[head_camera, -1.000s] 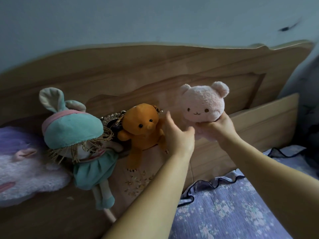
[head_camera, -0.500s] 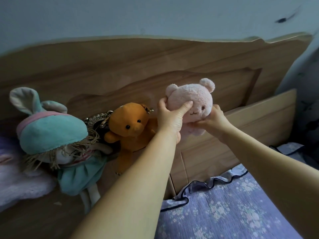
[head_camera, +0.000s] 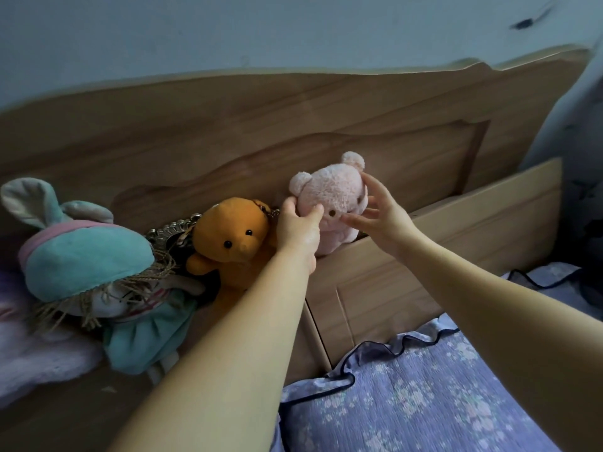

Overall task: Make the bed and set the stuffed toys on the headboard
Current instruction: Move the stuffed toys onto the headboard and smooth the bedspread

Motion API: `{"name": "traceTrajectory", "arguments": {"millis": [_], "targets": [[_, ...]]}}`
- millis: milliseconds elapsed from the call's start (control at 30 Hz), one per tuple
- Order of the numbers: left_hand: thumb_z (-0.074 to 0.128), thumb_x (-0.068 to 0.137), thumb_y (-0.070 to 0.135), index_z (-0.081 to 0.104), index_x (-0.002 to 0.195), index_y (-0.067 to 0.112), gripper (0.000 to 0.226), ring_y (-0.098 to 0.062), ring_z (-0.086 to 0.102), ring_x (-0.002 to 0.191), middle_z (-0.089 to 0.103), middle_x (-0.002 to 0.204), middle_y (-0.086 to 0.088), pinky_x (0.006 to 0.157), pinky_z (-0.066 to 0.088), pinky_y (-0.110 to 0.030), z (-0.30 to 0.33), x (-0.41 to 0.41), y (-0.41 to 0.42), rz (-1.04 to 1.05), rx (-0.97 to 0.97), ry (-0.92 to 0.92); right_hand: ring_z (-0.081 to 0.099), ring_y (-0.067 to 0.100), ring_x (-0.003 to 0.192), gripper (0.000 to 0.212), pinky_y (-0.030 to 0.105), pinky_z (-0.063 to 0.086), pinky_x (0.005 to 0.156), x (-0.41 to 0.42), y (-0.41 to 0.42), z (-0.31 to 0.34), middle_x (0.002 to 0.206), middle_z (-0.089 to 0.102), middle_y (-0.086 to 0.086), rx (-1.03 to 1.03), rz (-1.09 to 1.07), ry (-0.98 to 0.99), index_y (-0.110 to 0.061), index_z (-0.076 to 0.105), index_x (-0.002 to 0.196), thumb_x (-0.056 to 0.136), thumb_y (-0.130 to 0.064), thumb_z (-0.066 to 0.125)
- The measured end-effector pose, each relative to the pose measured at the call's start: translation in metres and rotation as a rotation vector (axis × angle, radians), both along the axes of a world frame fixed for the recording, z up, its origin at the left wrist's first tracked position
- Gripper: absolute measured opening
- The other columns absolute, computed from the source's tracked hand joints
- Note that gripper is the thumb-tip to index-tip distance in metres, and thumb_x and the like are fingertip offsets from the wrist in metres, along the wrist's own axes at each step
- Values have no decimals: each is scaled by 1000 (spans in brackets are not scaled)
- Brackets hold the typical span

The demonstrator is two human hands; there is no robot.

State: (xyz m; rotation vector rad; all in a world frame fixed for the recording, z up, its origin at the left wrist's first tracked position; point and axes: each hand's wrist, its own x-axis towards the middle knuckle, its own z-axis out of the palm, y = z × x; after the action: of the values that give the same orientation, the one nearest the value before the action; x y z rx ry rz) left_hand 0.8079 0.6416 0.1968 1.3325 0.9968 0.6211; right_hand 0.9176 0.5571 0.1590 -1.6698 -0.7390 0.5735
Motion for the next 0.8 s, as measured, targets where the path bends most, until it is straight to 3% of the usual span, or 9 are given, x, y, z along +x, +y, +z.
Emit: {"name": "traceTrajectory", "arguments": {"millis": [167,300,367,467,633,733,800], "targets": [[50,94,24,36,140,14,49,-27,42,126,33,141,-11,91,39,-27,-5,10,-5,-38,149,256,58,21,114,80,41,47,100,3,3,-22,129,56,5,-92,-27,6,-29,30,144,79,-23,75],[43,97,12,3,151,23,69,-25,20,143,7,157,-3,113,29,-35,-4,15,-11,-31,211,326,57,20,113,74,39,47,98,3,5,-25,130,56,4,-155,-34,-67,-30,31,144,82,-29,71],[40,94,0,3,151,24,72,-21,10,146,-2,158,1,118,20,-36,-5,14,-13,-51,310,349,56,21,114,72,34,46,95,3,8,-26,133,54,4,-188,-27,-111,-31,29,145,84,-29,69],[36,91,-7,12,151,22,70,-19,10,145,-2,158,4,119,17,-35,-8,10,-12,-142,380,409,57,21,111,70,31,45,89,3,9,-30,132,54,4,-210,-20,-141,-31,29,144,85,-33,67],[36,94,-1,4,152,21,70,-23,11,145,-4,159,1,119,16,-35,2,8,-8,-260,350,562,59,21,104,69,35,49,88,1,8,-36,125,57,5,-207,-27,-152,-36,31,142,83,-39,67],[39,92,-2,7,152,25,73,-23,11,145,-2,159,2,119,16,-37,7,5,-15,-221,388,533,59,17,108,73,40,51,91,-5,4,-37,129,54,2,-130,-52,-139,-40,31,140,77,-45,68],[40,91,-5,9,152,23,74,-18,7,146,-1,159,3,118,12,-28,6,-1,-26,-195,473,501,57,12,103,71,31,49,87,-13,-2,-37,125,53,-3,-84,-146,-147,-32,34,141,79,-38,69]]}}
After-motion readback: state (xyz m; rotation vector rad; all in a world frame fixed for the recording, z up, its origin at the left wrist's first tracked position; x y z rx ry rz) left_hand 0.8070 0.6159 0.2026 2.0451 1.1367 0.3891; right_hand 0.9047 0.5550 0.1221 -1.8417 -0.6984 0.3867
